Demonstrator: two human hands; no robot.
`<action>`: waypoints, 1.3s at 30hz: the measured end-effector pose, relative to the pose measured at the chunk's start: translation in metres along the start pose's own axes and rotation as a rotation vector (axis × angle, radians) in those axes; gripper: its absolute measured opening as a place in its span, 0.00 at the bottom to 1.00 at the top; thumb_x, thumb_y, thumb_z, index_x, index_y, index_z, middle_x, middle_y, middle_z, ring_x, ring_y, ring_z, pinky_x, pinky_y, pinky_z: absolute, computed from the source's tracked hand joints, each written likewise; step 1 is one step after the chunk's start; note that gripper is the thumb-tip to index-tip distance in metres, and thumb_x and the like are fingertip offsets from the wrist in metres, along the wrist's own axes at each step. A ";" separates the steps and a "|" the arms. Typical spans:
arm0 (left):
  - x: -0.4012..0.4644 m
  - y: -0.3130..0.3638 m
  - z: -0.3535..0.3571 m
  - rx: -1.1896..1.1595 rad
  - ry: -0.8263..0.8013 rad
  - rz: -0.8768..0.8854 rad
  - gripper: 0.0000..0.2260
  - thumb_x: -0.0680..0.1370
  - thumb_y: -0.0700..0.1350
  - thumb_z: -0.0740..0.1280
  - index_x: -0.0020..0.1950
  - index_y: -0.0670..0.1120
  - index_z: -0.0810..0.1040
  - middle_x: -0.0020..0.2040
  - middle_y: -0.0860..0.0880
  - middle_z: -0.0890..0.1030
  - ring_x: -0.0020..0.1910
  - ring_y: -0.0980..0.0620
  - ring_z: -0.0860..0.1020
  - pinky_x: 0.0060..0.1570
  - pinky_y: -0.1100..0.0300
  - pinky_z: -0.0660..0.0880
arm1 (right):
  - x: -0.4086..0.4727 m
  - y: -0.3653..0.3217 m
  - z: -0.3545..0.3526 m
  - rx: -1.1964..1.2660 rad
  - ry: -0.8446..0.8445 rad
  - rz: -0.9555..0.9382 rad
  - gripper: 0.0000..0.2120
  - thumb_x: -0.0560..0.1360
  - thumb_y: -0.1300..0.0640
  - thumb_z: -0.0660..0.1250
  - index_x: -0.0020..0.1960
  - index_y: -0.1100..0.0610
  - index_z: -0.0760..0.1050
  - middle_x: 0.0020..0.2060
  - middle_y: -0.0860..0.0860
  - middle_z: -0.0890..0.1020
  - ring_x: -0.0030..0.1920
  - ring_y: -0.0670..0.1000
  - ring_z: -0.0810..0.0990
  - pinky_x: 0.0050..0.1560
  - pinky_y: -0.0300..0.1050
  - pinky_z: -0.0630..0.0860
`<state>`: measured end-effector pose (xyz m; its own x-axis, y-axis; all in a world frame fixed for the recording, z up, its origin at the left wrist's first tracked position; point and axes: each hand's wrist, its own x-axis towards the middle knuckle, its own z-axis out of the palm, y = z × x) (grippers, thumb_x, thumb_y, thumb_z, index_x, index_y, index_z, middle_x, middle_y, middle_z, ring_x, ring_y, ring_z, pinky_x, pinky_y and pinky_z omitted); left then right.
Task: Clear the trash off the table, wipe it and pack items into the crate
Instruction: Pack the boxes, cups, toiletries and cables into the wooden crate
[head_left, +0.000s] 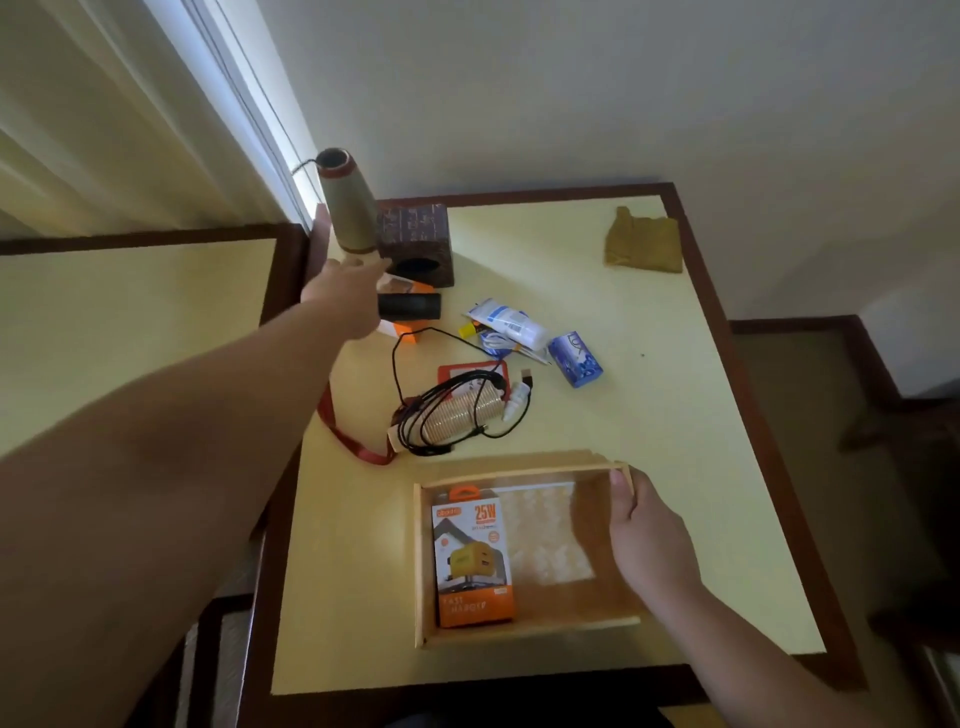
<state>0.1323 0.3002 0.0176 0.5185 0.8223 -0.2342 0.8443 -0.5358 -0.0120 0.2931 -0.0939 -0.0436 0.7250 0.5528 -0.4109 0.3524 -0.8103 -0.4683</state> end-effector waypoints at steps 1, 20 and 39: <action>0.007 -0.003 0.001 0.031 -0.030 0.005 0.37 0.80 0.38 0.70 0.84 0.55 0.58 0.80 0.41 0.68 0.77 0.35 0.68 0.69 0.37 0.74 | 0.001 0.000 0.000 -0.002 -0.003 -0.002 0.26 0.84 0.36 0.44 0.70 0.46 0.71 0.38 0.44 0.81 0.38 0.51 0.81 0.37 0.49 0.75; -0.095 -0.041 0.092 -0.208 -0.056 -0.083 0.22 0.78 0.46 0.74 0.69 0.57 0.72 0.58 0.50 0.78 0.58 0.47 0.77 0.57 0.45 0.80 | -0.001 -0.006 -0.003 -0.027 -0.004 -0.018 0.28 0.84 0.36 0.44 0.73 0.48 0.71 0.40 0.42 0.82 0.38 0.48 0.82 0.35 0.46 0.75; 0.059 -0.027 0.024 -0.102 -0.218 0.022 0.46 0.74 0.47 0.79 0.84 0.56 0.55 0.78 0.40 0.69 0.75 0.34 0.69 0.68 0.34 0.74 | 0.002 0.001 0.001 -0.039 -0.007 0.027 0.28 0.83 0.36 0.45 0.73 0.48 0.70 0.41 0.43 0.82 0.40 0.53 0.83 0.42 0.54 0.80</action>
<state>0.1368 0.3586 -0.0193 0.5046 0.7441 -0.4378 0.8483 -0.5217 0.0909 0.2946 -0.0933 -0.0461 0.7303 0.5321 -0.4284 0.3558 -0.8317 -0.4263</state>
